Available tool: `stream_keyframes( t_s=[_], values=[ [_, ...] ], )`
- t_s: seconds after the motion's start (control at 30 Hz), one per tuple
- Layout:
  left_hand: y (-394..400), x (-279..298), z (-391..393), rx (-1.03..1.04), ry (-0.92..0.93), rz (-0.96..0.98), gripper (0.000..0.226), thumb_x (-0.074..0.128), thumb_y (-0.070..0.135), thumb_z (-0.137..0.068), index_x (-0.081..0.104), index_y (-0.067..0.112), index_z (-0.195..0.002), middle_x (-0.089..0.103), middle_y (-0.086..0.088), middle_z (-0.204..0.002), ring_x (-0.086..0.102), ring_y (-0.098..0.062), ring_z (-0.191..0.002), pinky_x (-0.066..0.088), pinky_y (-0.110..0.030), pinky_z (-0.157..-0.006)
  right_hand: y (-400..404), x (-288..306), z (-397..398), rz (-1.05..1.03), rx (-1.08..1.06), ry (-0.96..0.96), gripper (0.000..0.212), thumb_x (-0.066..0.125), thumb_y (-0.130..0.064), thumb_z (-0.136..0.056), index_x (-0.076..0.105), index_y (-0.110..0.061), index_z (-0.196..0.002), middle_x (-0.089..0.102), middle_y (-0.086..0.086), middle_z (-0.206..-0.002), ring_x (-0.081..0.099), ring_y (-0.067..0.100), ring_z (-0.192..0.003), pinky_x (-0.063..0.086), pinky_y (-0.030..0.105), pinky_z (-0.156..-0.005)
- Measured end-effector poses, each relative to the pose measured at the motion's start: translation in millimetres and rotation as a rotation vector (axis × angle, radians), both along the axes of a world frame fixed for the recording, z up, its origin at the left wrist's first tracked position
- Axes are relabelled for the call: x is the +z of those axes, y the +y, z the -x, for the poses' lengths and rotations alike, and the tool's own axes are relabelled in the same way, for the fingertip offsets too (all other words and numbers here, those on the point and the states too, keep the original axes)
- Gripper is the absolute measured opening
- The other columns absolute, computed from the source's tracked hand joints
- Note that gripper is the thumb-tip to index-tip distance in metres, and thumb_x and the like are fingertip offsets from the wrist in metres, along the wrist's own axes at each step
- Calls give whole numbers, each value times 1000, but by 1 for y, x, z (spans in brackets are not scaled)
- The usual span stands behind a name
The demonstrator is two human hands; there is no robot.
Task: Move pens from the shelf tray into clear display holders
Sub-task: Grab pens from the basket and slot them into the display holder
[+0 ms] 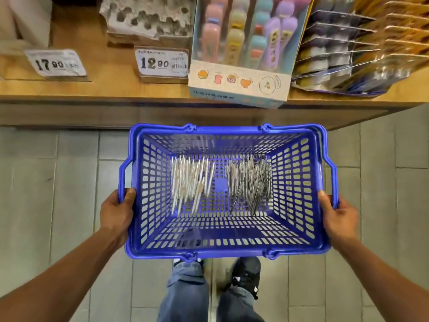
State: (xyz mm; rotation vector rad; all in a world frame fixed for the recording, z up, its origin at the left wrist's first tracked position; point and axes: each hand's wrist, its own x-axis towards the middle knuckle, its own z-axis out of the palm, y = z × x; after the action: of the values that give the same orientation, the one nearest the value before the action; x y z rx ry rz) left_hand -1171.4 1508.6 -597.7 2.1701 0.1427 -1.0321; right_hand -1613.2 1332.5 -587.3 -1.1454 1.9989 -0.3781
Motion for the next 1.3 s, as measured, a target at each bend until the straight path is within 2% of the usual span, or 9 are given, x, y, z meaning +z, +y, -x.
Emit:
stream_keyframes(
  t_s=[0.27,0.47,0.57,0.67,0.83,0.93,1.07,1.2,1.3],
  values=[
    [8,-10,10,-41,-9,28,14,60,36,-97,65,25,-90,74,0,-75,72,-20,-66,58,-37,-67,3,-10,-2,-16,-40,1,32,66,-46,-87,61,-16,-79,71,5,-74,68,21,-65,56,33,-66],
    [5,-9,20,-224,-246,-8,27,55,39,-99,55,13,-105,64,1,-86,62,-11,-73,45,-24,-61,3,-13,-2,-37,-31,-19,35,63,-46,-89,60,-11,-93,71,8,-83,69,25,-73,55,35,-69],
    [-2,-7,22,-233,-362,25,29,59,26,-98,51,9,-121,59,-2,-103,60,-16,-82,50,-31,-76,5,-15,-6,1,-42,20,37,63,-44,-90,56,-12,-107,69,8,-93,68,27,-83,55,38,-73],
    [-10,-5,21,-316,-495,14,38,65,14,-92,51,7,-127,53,-11,-119,57,-27,-101,50,-42,-89,4,-17,-17,78,-46,139,49,67,-34,-90,46,-11,-128,60,12,-118,61,32,-104,50,51,-93],
    [-19,-1,29,-640,-686,108,42,68,9,-87,52,6,-126,51,-18,-127,43,-32,-117,25,-24,-97,5,-14,-48,382,158,468,48,71,-17,-81,51,-9,-124,53,17,-121,46,36,-116,35,47,-99],
    [-31,-9,42,-752,-586,262,34,65,2,-89,57,7,-122,54,-9,-120,50,-28,-112,34,-29,-99,8,-24,-84,453,380,307,32,71,-10,-82,58,-7,-111,58,12,-108,53,30,-99,43,44,-86],
    [-50,-33,63,-771,-325,379,22,59,9,-97,58,24,-113,55,8,-110,57,-5,-94,46,-22,-78,11,-63,-128,114,520,103,19,64,-14,-92,57,-17,-109,59,-9,-89,56,1,-69,42,9,-57],
    [-68,-70,80,-811,-89,317,12,57,16,-99,59,25,-107,61,11,-103,62,-12,-83,49,-21,-60,7,-124,-154,-244,691,275,10,57,-22,-96,53,-15,-89,55,-7,-72,57,8,-62,40,16,-50],
    [-78,-97,87,-967,17,218,7,55,23,-100,58,25,-106,59,12,-102,59,-8,-78,43,-14,-58,6,-160,-163,-380,843,518,18,56,-26,-96,61,-9,-95,65,5,-90,59,17,-73,50,22,-64]
  ],
)
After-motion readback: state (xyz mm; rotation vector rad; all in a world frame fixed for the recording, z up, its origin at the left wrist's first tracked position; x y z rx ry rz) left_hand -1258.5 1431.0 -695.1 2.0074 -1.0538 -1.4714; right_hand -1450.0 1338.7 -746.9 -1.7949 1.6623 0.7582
